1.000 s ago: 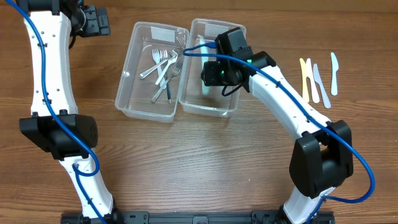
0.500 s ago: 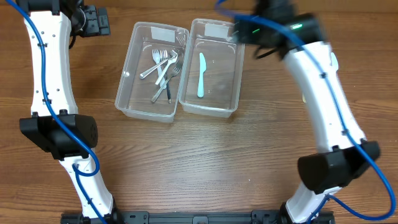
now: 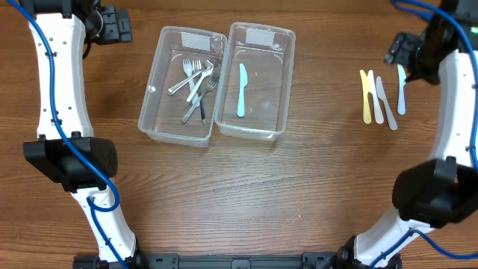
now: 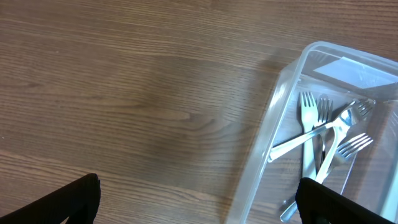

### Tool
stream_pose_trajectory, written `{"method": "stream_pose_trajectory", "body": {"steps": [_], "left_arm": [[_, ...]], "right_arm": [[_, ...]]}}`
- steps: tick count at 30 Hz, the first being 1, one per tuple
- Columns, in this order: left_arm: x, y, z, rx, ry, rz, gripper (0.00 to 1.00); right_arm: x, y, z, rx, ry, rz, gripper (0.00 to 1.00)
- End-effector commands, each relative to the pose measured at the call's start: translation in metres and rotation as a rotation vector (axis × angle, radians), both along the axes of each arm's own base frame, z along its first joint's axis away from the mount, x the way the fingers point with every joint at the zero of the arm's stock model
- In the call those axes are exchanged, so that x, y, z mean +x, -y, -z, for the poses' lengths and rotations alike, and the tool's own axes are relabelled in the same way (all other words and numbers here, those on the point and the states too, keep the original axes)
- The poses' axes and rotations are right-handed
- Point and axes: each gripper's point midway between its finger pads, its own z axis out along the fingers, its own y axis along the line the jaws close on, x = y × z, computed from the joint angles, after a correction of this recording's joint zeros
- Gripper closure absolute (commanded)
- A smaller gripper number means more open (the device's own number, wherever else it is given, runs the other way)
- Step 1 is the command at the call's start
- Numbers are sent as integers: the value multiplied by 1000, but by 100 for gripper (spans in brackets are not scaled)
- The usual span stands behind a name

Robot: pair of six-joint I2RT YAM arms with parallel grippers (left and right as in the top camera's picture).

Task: Pack container
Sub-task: 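Return the right gripper to the knives and grasp the yellow knife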

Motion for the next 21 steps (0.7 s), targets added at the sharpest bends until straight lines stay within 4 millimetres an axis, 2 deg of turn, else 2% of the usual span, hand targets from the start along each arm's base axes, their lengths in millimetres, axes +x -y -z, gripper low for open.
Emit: {"method": "stream_pose_trajectory", "body": {"steps": [1,4,7,16,21], "left_arm": [[1,-5,-3,-3,14,-30,0],[1,-5,-3,-3,14,-30,0],[1,-5,-3,-2,14,-31,0],[1,-5,-3,-3,14,-30,0],[1,-5,-3,-3,14,-30,0]], "right_arm": [[1,-12,55,27,-111,-128,19],[-1,-13,86,23,-166,-185,19],[-12,-11,114,22,-242,-201,21],[-29,-9,148,37,-297,-189,22],[-30,-10,168,35,-286,-189,22]]}}
